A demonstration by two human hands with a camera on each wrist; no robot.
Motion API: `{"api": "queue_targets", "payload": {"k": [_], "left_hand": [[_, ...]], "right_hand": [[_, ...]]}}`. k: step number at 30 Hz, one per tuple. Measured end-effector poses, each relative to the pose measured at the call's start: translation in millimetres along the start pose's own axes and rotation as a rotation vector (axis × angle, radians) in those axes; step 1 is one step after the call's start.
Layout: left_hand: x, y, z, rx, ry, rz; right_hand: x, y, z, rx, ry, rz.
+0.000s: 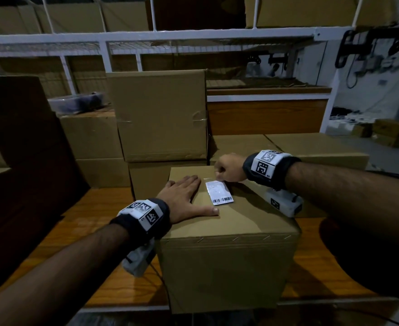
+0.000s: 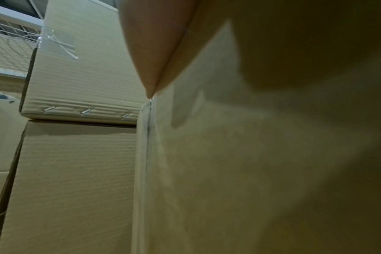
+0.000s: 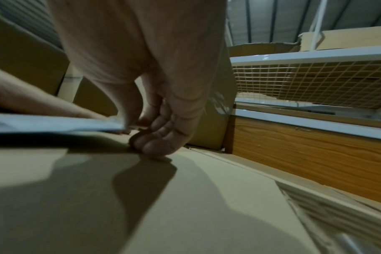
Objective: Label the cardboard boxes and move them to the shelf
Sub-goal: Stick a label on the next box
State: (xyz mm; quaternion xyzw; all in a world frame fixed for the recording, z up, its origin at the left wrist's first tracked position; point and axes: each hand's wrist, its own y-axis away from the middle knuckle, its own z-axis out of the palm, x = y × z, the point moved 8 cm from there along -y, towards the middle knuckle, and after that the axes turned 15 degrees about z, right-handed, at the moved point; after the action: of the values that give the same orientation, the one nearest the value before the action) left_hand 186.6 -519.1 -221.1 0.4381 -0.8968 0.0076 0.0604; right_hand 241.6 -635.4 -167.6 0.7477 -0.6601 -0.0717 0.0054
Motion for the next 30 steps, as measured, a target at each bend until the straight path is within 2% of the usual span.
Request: {"api": "queue_targets", "payload": {"k": [13,19,26,30], "left_hand": [[-3,-1,1,-0.006,0.014,-0.006],[-2,0,-1,-0.025,0.013,-0.025],[0,11,-9,-0.029,0.067,-0.043],[14,21,-28,-0.061,0.070,-0.032]], "right_hand": [[29,14,-8,-0.180,-0.423,0.054],[41,35,-20,-0.101,-0.529,0.044],[46,58,-38,0.023,-0.510,0.006],[53,71,-47,0.032,-0.534,0.014]]}}
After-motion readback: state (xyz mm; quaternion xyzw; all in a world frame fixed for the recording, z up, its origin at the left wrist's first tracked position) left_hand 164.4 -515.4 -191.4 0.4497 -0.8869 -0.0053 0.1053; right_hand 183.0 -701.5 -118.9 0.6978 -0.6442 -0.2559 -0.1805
